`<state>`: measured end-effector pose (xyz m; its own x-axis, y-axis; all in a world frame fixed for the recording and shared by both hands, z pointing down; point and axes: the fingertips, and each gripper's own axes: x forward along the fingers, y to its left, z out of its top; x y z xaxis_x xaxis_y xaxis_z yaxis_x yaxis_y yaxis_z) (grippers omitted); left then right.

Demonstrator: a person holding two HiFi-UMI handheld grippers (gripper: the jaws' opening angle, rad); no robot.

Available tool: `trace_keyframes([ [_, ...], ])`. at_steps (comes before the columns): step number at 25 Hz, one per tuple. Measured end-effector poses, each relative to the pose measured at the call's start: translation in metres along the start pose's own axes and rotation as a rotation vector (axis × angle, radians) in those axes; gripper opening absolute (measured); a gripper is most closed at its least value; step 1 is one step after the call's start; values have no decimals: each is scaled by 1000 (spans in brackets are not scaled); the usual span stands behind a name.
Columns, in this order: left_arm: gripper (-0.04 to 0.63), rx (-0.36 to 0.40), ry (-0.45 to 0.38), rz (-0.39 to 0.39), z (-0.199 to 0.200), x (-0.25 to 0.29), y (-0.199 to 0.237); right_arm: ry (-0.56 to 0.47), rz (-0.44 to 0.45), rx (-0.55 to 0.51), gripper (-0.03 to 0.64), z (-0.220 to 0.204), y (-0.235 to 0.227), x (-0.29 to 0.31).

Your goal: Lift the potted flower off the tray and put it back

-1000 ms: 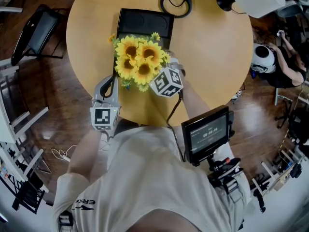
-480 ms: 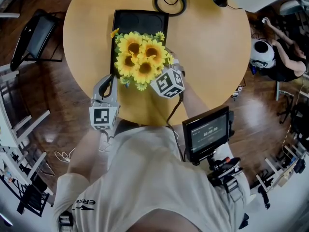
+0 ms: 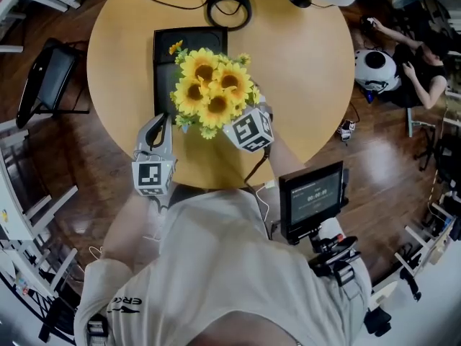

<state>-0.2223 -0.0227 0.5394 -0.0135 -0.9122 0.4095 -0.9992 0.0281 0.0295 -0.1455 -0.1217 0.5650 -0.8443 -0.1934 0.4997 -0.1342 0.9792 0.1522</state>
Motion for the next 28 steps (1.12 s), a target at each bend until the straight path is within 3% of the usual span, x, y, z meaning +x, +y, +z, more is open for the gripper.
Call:
trace_keyframes([
  [11,2,63,-78,-137,52,26,-71,-11,-273,115,525,-18,-60,-100],
  [28,2,131,-95,-314,72,59,-178,19,-480,257,525,-90,-85,-198],
])
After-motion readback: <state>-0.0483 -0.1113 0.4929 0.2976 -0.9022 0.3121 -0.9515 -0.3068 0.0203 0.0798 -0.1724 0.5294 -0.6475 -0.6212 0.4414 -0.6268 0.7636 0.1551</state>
